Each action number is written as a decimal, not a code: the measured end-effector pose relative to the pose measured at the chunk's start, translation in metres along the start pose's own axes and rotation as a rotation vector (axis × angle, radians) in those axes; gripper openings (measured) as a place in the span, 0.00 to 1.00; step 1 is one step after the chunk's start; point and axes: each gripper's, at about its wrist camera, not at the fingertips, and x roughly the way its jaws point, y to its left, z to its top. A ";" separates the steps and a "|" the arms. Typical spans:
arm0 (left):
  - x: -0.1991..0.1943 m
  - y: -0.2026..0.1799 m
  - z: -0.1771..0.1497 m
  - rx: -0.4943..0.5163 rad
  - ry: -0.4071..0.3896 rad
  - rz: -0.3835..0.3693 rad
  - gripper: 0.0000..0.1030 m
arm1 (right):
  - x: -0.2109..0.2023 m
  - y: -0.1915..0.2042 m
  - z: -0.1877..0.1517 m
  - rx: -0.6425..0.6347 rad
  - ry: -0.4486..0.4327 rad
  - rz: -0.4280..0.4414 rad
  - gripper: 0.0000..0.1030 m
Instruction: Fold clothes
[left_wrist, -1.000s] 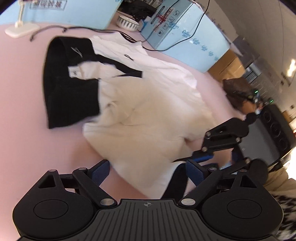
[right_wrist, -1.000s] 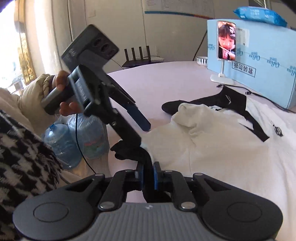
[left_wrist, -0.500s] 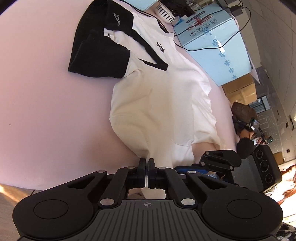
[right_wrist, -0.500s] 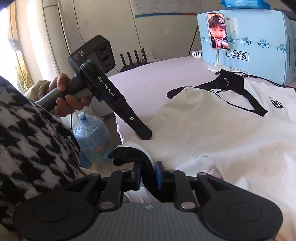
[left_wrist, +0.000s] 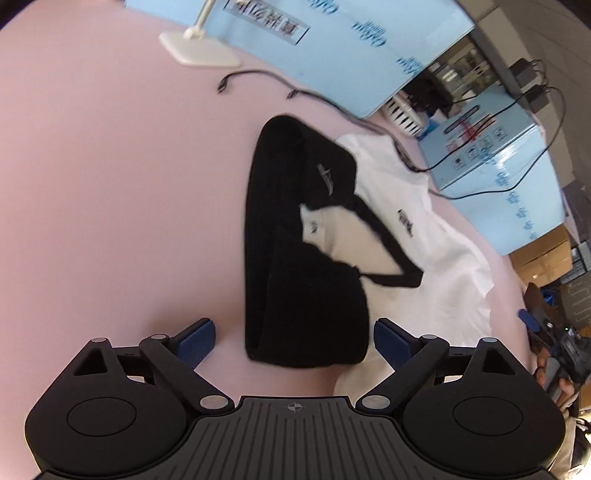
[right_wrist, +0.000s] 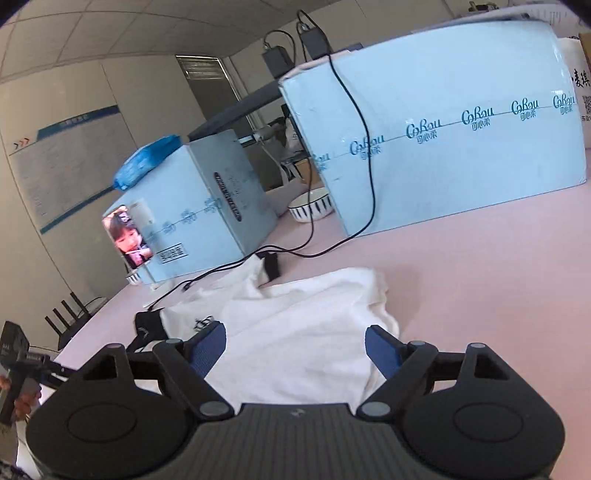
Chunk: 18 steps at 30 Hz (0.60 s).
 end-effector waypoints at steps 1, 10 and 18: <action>0.003 -0.001 0.001 -0.014 0.025 -0.045 0.92 | 0.020 -0.013 0.008 0.079 0.055 0.019 0.83; 0.015 -0.010 0.000 -0.021 0.068 -0.071 0.92 | 0.079 -0.040 0.028 0.321 0.167 -0.068 0.69; 0.020 -0.005 0.009 -0.045 0.094 -0.081 0.93 | 0.074 -0.042 0.017 0.230 0.268 -0.063 0.74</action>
